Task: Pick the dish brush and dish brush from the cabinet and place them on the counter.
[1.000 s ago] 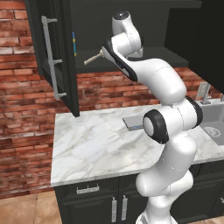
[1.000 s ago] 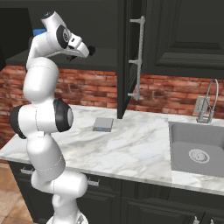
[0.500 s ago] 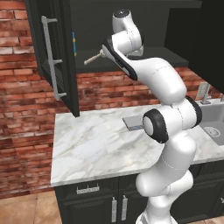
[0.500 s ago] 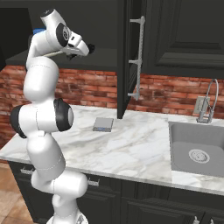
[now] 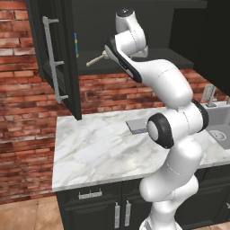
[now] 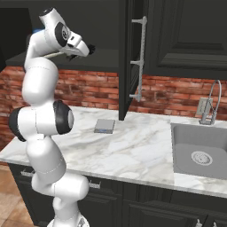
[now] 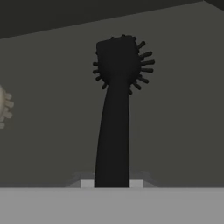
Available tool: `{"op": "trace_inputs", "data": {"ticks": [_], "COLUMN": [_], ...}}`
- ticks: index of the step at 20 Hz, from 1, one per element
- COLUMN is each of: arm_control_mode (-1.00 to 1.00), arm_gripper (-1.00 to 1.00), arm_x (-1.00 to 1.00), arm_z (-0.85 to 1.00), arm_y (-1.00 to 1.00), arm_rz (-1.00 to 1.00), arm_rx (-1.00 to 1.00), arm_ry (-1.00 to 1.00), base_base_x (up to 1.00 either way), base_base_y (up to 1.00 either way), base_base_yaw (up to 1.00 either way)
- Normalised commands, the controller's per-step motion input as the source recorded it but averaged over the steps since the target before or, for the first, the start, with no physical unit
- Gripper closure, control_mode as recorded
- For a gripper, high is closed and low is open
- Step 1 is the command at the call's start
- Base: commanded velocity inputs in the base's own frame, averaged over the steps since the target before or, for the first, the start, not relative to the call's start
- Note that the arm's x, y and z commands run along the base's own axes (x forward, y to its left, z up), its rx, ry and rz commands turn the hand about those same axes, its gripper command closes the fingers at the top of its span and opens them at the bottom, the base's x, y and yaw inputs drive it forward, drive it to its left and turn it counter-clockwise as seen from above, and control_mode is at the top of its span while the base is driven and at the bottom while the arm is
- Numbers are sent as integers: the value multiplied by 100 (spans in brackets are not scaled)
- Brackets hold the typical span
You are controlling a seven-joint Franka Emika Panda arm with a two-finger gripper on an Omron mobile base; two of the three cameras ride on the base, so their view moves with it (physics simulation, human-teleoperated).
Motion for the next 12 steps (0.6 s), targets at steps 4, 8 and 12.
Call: {"op": "trace_inputs", "data": {"ticks": [4,8,12], "arm_control_mode": [-100,-100,-100], "arm_gripper": [100,100,100], "arm_x": [-21,-22,-22], "arm_z": [0,0,0], "arm_y": [0,0,0], "arm_rz": [0,0,0], "arm_rx": [0,0,0], "arm_ry": [0,0,0], "base_base_x": [0,0,0], "base_base_y": [0,0,0], "base_base_yaw": [0,0,0]}}
